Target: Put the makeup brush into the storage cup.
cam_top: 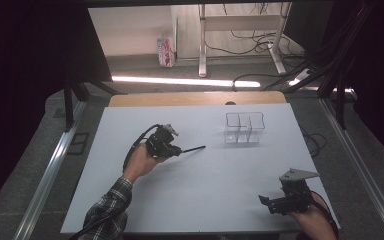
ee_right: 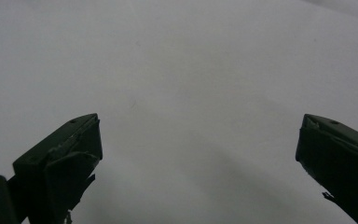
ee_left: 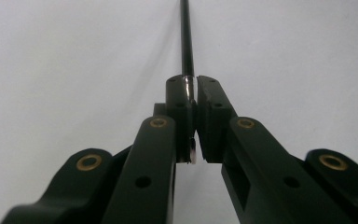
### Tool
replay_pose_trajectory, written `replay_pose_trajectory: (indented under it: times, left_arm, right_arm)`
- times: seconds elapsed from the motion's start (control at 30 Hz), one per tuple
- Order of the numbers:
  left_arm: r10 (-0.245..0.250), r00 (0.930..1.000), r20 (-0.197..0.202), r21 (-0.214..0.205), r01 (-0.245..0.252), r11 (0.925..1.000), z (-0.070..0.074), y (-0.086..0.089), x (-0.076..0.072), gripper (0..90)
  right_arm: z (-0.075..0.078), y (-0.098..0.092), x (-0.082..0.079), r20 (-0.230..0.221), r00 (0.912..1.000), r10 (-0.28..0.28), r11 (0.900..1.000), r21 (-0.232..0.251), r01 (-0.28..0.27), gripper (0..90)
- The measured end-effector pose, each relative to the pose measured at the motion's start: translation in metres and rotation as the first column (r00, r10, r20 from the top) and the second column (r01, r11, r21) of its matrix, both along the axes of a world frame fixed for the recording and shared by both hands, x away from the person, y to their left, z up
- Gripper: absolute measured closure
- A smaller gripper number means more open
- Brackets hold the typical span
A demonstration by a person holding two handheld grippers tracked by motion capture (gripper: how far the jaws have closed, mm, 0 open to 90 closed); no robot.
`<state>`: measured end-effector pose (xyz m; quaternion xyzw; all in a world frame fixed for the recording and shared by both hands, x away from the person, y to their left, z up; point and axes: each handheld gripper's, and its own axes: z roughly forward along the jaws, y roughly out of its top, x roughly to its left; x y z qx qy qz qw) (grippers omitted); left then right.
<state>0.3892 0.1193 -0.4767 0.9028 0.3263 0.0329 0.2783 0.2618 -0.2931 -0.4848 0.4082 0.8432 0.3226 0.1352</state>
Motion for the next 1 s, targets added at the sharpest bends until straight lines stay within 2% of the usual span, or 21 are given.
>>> replay_pose_trajectory:
  times: [0.1, 0.2, 0.27, 0.37, 0.4, 0.53, 0.67, 0.77, 0.8, 0.87, 0.93, 0.97, 1.0]
  left_arm:
    - [0.004, 0.9999, -0.012, -0.008, -0.004, 1.0, -0.006, 0.0, 0.0, 84.8]
    - [0.004, 0.9993, -0.036, 0.022, -0.004, 0.9998, -0.015, -0.003, 0.001, 84.8]
    - [-0.014, 0.9987, -0.049, 0.072, 0.018, 0.9973, -0.023, -0.005, 0.003, 84.6]
    - [-0.023, 0.9966, -0.079, 0.106, 0.032, 0.9939, -0.031, -0.007, 0.006, 84.6]
    - [-0.025, 0.9953, -0.094, 0.113, 0.035, 0.9929, -0.033, -0.008, 0.007, 84.5]
    - [-0.032, 0.9935, -0.109, 0.131, 0.046, 0.9903, -0.033, -0.009, 0.01, 84.2]
    - [-0.044, 0.9883, -0.146, 0.182, 0.071, 0.9808, -0.031, -0.015, 0.015, 82.7]
    - [-0.029, 0.9822, -0.186, 0.22, 0.07, 0.9729, -0.028, -0.022, 0.02, 82.4]
    - [-0.021, 0.9801, -0.197, 0.237, 0.068, 0.9691, -0.028, -0.025, 0.021, 82.4]
    - [-0.022, 0.9775, -0.21, 0.281, 0.082, 0.9562, -0.025, -0.032, 0.023, 84.1]
    - [-0.029, 0.9786, -0.204, 0.304, 0.091, 0.9483, -0.025, -0.035, 0.023, 84.5]
    - [-0.033, 0.9799, -0.197, 0.306, 0.093, 0.9475, -0.024, -0.036, 0.022, 84.5]
    - [-0.036, 0.9831, -0.179, 0.299, 0.089, 0.9499, -0.024, -0.036, 0.021, 84.6]
  right_arm:
    - [0.0, 0.0, 0.0, 0.002, 1.0, 0.002, 1.0, -0.001, -0.002, 0.5]
    - [0.0, 0.0, 0.0, 0.001, 1.0, 0.003, 1.0, -0.003, -0.003, 0.6]
    - [0.0, 0.0, 0.0, -0.001, 1.0, 0.004, 1.0, -0.004, -0.004, 0.6]
    - [0.0, 0.0, 0.0, -0.002, 1.0, 0.004, 1.0, -0.004, -0.004, 0.6]
    - [0.0, 0.0, 0.0, -0.002, 1.0, 0.004, 1.0, -0.004, -0.004, 0.7]
    - [-0.001, 0.0, 0.0, -0.004, 1.0, 0.003, 1.0, -0.004, -0.003, 0.8]
    - [-0.001, 0.001, 0.0, -0.008, 0.9999, 0.006, 1.0, -0.007, -0.006, 0.8]
    - [-0.001, 0.001, 0.0, -0.011, 0.9999, 0.006, 1.0, -0.007, -0.006, 0.9]
    - [-0.001, 0.001, 0.0, -0.012, 0.9999, 0.006, 0.9999, -0.008, -0.006, 0.9]
    - [-0.001, 0.001, 0.0, -0.01, 0.9999, 0.008, 0.9999, -0.01, -0.008, 1.0]
    - [-0.001, 0.001, 0.0, -0.008, 0.9999, 0.008, 0.9999, -0.008, -0.008, 1.0]
    - [-0.001, 0.001, 0.0, -0.011, 0.9999, 0.009, 0.9999, -0.008, -0.009, 1.0]
    - [-0.001, 0.001, 0.0, -0.011, 0.9999, 0.008, 0.9999, -0.007, -0.008, 1.0]
